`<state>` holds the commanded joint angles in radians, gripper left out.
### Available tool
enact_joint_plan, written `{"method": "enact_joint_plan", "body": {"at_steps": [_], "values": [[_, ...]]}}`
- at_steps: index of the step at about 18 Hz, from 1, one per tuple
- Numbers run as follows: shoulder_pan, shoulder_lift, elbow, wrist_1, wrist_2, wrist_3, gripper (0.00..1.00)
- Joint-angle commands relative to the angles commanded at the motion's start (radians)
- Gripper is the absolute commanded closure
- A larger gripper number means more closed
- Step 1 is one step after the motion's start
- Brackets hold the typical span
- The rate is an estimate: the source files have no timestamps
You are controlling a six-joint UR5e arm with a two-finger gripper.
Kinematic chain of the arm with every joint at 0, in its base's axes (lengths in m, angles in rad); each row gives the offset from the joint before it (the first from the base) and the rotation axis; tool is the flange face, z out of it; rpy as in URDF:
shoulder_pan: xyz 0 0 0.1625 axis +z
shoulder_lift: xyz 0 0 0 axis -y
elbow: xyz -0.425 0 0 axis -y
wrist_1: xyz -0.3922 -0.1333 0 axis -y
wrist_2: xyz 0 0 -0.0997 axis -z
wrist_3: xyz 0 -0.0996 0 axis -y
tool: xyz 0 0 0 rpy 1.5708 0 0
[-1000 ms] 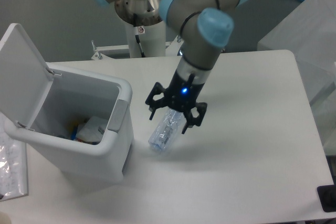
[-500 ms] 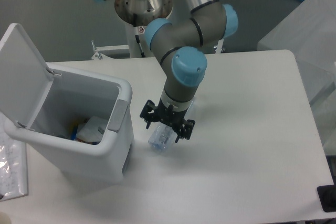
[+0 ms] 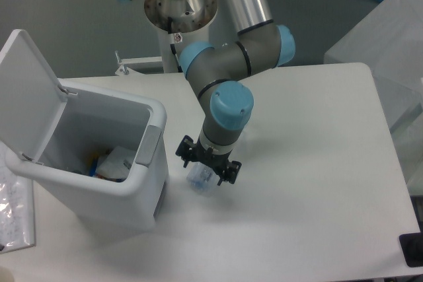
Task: Place the trash in the trash can
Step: 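Close the gripper around the bottle's capped end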
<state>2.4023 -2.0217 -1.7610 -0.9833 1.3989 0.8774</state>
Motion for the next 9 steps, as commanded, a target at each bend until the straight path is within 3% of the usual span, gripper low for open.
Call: {"method": "enact_joint_plan", "body": {"at_steps": [4, 9], "values": [[-0.008, -0.021, 0.002, 0.000, 0.029, -0.008, 0.09], [-0.011, -0.023, 0.006, 0.002, 0.038, -0.008, 0.44]]}}
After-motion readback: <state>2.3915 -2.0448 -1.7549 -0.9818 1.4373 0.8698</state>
